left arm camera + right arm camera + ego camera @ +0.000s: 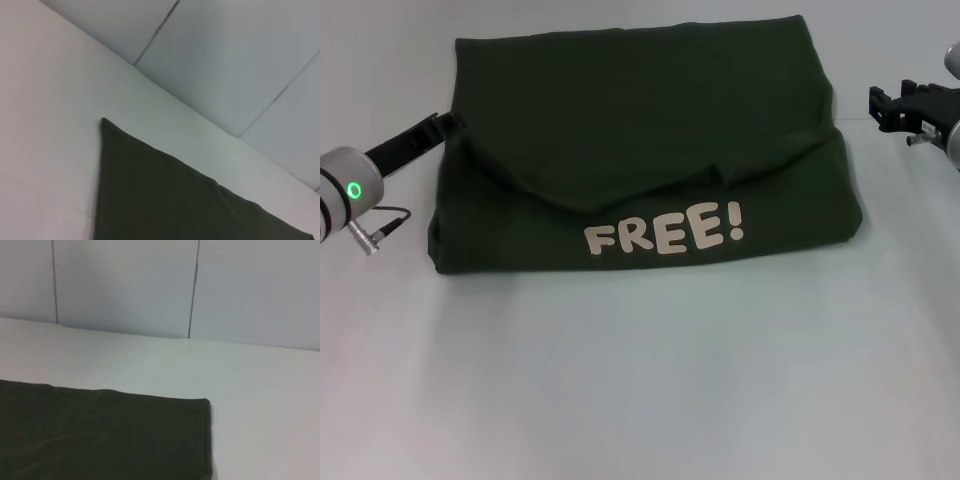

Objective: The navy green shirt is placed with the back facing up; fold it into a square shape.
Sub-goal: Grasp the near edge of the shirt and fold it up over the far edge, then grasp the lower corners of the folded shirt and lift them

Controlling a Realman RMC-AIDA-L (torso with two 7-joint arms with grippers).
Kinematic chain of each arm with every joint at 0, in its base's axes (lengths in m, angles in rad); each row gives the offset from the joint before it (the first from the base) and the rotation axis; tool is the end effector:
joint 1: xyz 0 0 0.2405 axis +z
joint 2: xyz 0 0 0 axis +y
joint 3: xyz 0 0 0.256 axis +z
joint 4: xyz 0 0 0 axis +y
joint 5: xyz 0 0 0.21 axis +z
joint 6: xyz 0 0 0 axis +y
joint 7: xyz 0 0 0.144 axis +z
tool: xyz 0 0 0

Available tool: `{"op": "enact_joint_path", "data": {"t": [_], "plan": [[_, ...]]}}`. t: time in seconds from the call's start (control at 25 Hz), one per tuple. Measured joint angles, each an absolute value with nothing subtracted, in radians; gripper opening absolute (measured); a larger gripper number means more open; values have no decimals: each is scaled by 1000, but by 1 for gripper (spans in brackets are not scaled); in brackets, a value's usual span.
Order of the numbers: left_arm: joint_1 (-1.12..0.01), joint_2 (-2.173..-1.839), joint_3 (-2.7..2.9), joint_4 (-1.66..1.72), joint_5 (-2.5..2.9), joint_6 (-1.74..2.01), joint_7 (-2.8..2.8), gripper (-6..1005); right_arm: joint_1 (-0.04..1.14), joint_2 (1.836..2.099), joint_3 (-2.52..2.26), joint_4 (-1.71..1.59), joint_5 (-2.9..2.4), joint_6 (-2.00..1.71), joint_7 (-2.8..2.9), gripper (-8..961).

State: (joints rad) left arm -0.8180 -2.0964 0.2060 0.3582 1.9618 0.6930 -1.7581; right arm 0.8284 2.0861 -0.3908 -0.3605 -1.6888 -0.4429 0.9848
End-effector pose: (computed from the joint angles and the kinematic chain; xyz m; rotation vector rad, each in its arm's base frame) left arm -0.2845 0.4492 0.0075 -1.6402 -1.4315 -0.8320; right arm 0.2929 0.4668 0.0270 -1.7774 0.7727 0.3025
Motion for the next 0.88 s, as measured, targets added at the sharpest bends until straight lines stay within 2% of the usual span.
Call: {"op": "enact_joint_path", "data": {"t": [0.04, 0.16, 0.32, 0.48, 0.64, 0.88], "plan": [[-816, -2096, 206, 358, 1956, 692, -1759, 169, 832, 2086, -391, -360, -1689, -438, 985, 341], [-814, -2092, 205, 358, 1956, 694, -1760, 298, 833, 2086, -388, -360, -1687, -436, 985, 411], [-802, -2071, 209, 360, 1956, 742, -1779, 461, 825, 2086, -388, -361, -1646, -440, 985, 503], [-773, -2042, 215, 368, 1966, 897, -1802, 614, 800, 2076, -390, -364, -1599, -492, 1001, 665], [-719, -2024, 254, 417, 2005, 1083, -1832, 644, 750, 2065, -395, -372, -1589, -618, 1079, 809], [-640, -2031, 286, 514, 2082, 1224, -1827, 678, 640, 2013, -441, -381, -1594, -867, 1260, 808]]}}
